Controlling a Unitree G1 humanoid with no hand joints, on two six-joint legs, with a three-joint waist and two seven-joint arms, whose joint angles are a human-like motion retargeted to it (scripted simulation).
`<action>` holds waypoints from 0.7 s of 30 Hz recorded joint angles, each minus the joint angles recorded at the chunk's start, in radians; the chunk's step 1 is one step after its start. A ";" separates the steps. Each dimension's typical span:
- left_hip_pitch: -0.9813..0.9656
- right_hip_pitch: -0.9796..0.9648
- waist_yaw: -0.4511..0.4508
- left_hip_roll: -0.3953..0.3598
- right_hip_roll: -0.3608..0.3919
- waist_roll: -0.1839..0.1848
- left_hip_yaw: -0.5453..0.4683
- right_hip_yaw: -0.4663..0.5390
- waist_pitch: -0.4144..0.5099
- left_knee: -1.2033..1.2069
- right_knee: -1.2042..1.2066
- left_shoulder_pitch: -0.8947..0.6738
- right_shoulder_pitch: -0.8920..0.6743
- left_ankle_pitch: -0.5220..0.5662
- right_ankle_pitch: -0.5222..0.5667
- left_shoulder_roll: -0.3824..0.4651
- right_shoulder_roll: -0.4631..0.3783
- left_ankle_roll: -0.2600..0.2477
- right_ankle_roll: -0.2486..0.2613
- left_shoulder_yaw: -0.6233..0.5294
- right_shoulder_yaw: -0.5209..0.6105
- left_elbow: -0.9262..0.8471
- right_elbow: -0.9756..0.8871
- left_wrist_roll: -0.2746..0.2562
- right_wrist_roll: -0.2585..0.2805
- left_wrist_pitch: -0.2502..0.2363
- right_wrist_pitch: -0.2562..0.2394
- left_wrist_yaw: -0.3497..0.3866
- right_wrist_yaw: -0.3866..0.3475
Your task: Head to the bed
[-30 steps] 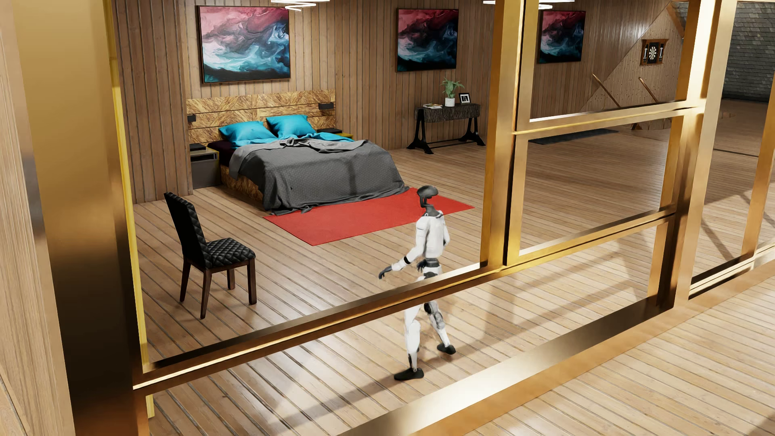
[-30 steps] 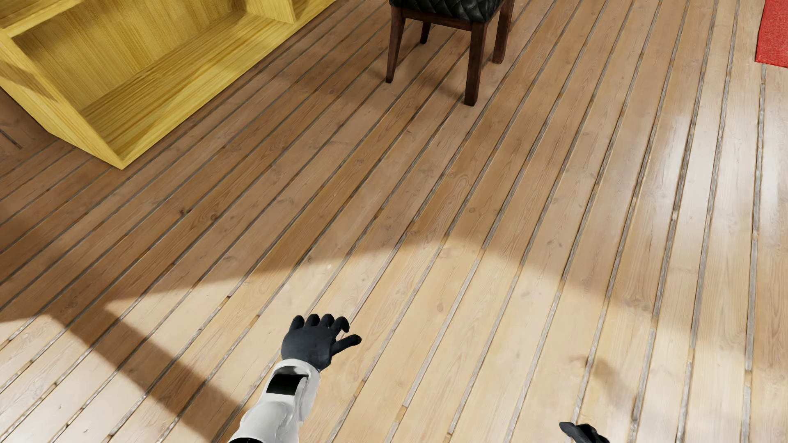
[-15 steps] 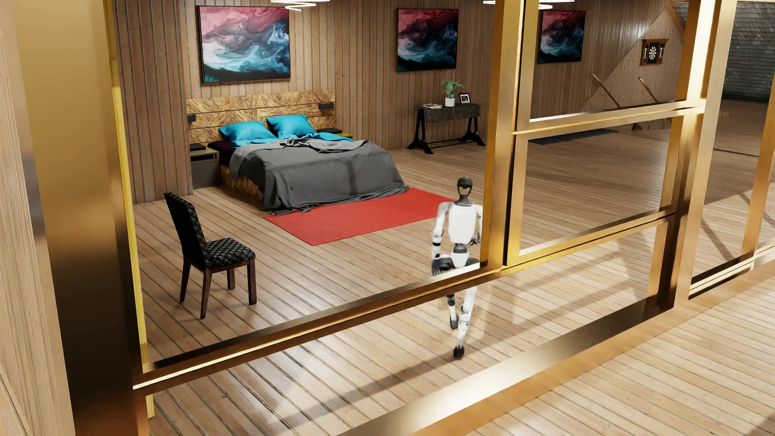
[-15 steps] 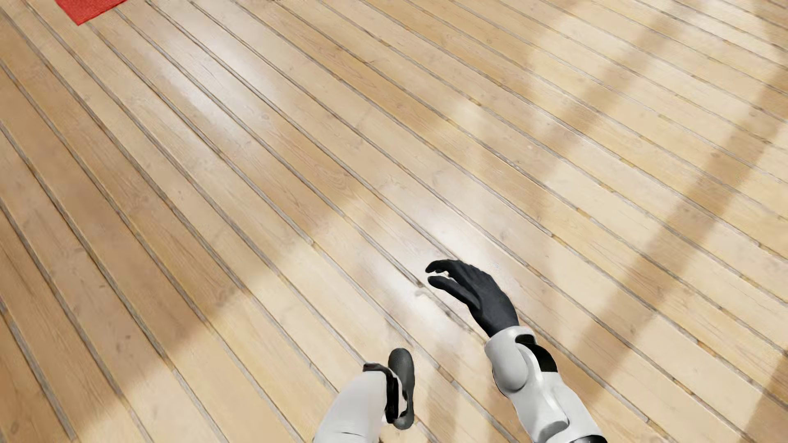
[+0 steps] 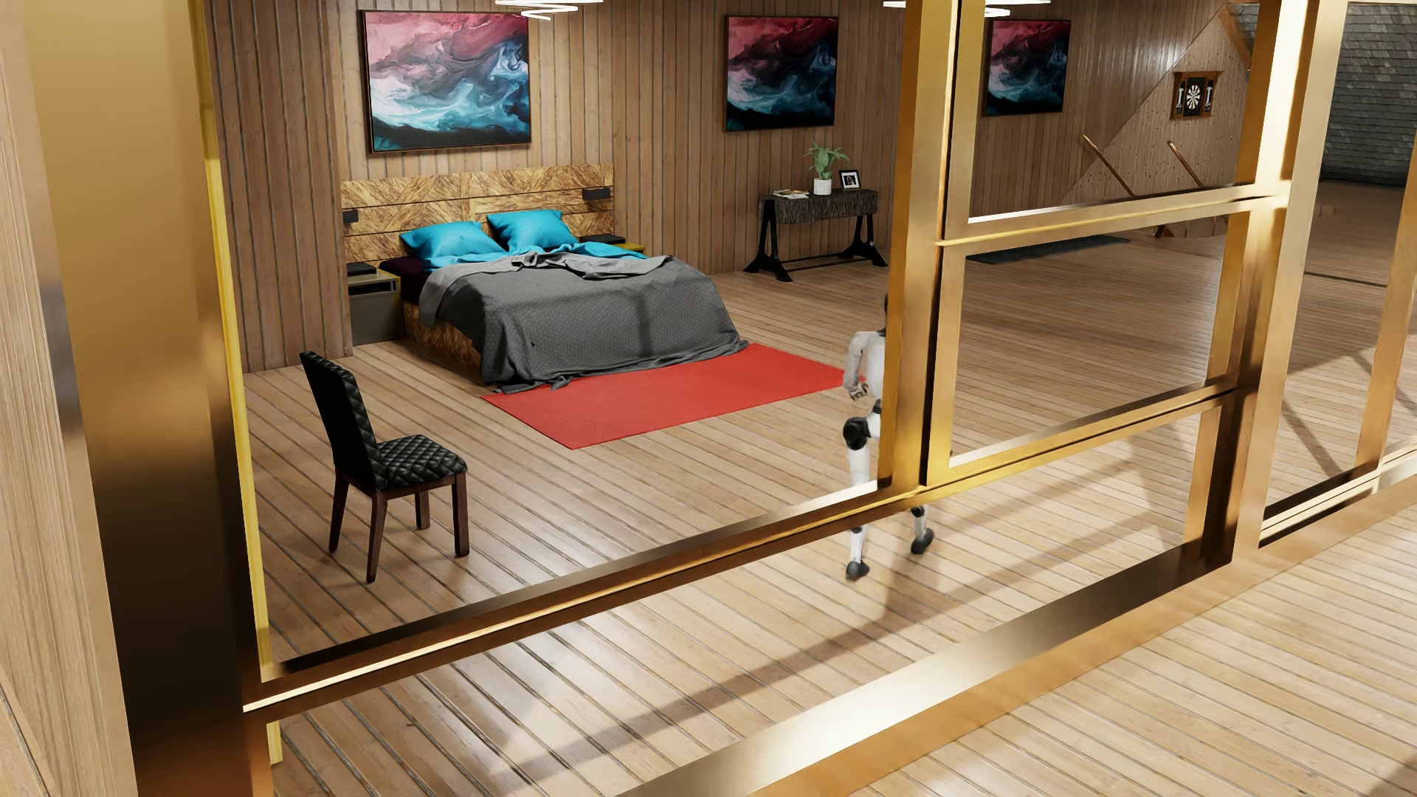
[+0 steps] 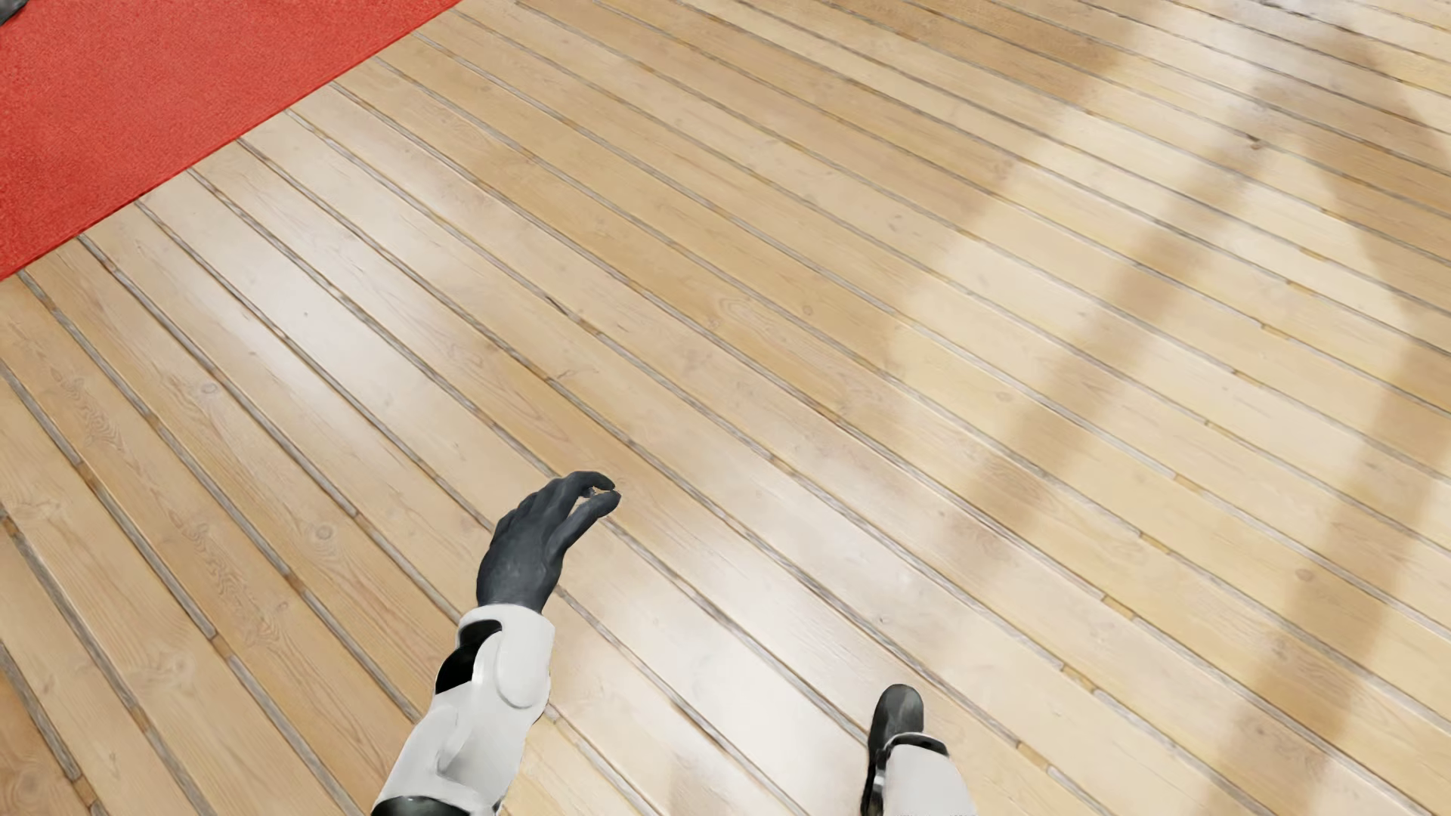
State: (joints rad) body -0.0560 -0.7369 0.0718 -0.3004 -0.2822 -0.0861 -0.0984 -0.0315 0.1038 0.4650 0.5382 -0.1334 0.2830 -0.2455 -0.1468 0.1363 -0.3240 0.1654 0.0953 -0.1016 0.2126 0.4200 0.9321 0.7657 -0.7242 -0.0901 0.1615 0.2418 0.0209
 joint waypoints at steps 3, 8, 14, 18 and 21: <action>0.220 0.035 -0.061 0.084 0.033 0.045 -0.083 0.093 -0.023 0.012 -0.244 0.008 0.154 0.117 0.063 0.064 0.065 0.028 0.133 -0.077 -0.147 -0.118 -0.078 -0.052 0.045 0.004 0.013 0.022 -0.100; -0.183 0.159 -0.068 0.308 0.077 0.181 0.176 -0.048 -0.011 0.833 0.197 0.187 -0.054 0.322 -0.032 0.032 0.164 -0.248 0.110 -0.148 -0.052 0.070 0.084 0.047 -0.159 0.201 0.161 -0.045 -0.057; -0.754 0.778 0.002 0.367 0.173 0.217 0.293 -0.350 -0.046 0.258 -0.182 0.282 -0.374 0.142 -0.092 0.085 0.198 -0.143 0.145 -0.282 -0.184 0.607 -0.301 0.180 0.098 0.184 -0.101 -0.477 -0.342; -0.786 1.018 0.054 0.391 0.214 0.167 0.311 -0.268 -0.065 0.035 -0.173 0.412 -0.399 0.155 0.134 0.005 0.200 -0.050 0.148 0.108 -0.174 0.661 -0.623 -0.002 0.206 0.435 -0.164 -0.115 -0.371; -0.694 0.791 0.046 0.297 0.086 0.075 0.357 -0.087 -0.049 0.257 0.447 0.393 -0.282 0.183 0.441 -0.127 0.135 0.049 0.059 0.207 -0.101 0.628 -0.664 -0.026 -0.044 0.447 -0.098 -0.108 -0.263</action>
State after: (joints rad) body -0.7501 0.0538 0.1181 -0.0034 -0.1962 -0.0115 0.2585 -0.1186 0.0552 0.7221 0.9854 0.2592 0.0014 -0.0624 0.2943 0.0092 -0.1892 0.2144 0.1541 0.1058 0.1117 1.0482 0.2679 0.7401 -0.7687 0.3570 0.0633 0.1338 -0.2418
